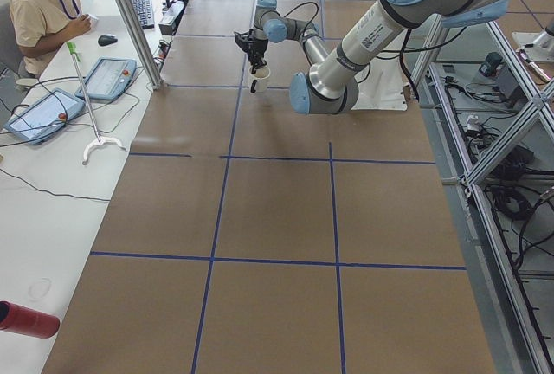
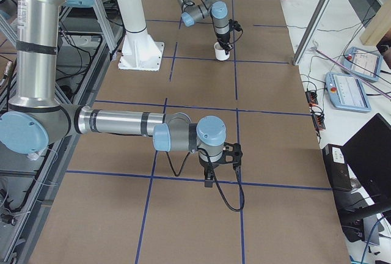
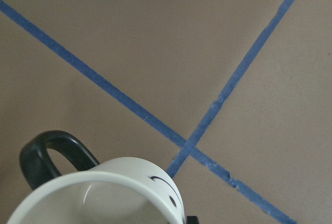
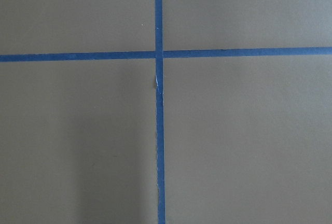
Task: Flip mug
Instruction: 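Rotate the mug upright and lower it onto the table with the left gripper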
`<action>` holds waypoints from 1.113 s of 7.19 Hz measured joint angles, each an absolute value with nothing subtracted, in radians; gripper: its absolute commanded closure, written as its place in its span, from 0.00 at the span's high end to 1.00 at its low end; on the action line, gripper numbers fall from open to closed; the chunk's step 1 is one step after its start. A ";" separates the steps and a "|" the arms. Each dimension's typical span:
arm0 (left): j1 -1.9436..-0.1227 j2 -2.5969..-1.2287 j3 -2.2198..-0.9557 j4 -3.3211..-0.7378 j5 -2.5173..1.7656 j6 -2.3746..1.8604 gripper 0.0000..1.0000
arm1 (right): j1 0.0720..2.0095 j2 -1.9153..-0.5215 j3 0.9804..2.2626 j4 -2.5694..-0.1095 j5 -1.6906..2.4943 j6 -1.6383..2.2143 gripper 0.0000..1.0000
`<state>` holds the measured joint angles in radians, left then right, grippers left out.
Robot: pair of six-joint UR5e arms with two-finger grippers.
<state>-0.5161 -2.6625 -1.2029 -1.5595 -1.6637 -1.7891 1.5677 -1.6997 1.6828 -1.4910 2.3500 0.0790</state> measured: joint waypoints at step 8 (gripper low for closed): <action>-0.488 -2.666 -1.213 -1.572 -1.727 -1.635 0.00 | 1.568 -1.700 1.683 -1.491 2.350 0.078 1.00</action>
